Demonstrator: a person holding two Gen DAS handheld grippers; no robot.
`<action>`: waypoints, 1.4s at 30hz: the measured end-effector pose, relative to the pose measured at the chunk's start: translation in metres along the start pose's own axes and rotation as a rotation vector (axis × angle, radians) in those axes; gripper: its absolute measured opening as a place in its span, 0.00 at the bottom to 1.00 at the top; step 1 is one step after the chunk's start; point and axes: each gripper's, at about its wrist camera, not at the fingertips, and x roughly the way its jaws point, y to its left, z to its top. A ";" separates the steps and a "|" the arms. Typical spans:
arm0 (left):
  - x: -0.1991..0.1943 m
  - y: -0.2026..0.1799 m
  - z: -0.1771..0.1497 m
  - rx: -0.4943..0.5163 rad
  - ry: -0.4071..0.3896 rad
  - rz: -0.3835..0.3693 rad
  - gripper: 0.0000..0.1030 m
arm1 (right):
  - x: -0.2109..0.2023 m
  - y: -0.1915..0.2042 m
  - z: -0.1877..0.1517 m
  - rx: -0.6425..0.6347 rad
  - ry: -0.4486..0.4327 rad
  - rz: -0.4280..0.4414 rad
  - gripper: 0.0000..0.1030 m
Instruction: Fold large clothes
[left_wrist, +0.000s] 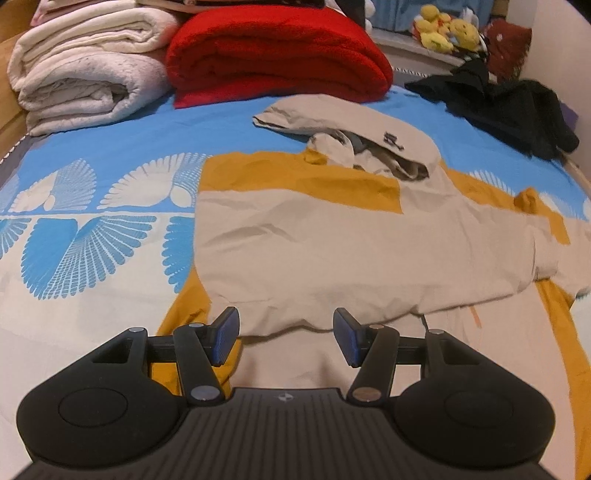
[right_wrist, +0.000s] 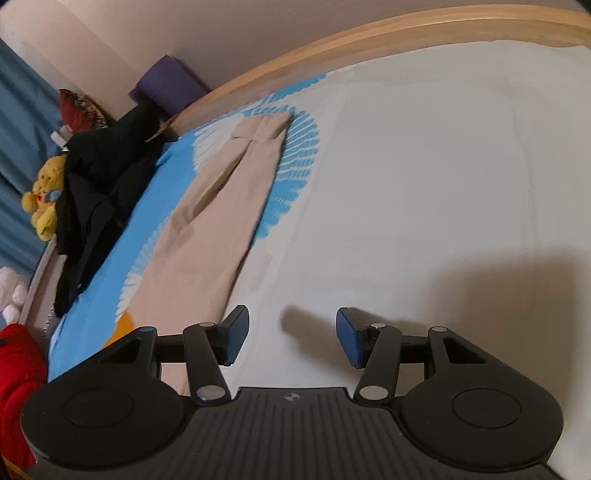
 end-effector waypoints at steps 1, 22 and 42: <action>0.002 -0.002 -0.001 0.006 0.002 0.002 0.60 | 0.004 0.001 0.004 -0.006 -0.007 0.003 0.53; 0.004 0.011 -0.002 0.039 -0.013 0.029 0.60 | 0.066 0.094 0.028 -0.003 -0.129 0.012 0.00; -0.049 0.104 0.020 -0.240 -0.082 -0.010 0.60 | -0.135 0.317 -0.422 -1.227 0.469 0.699 0.03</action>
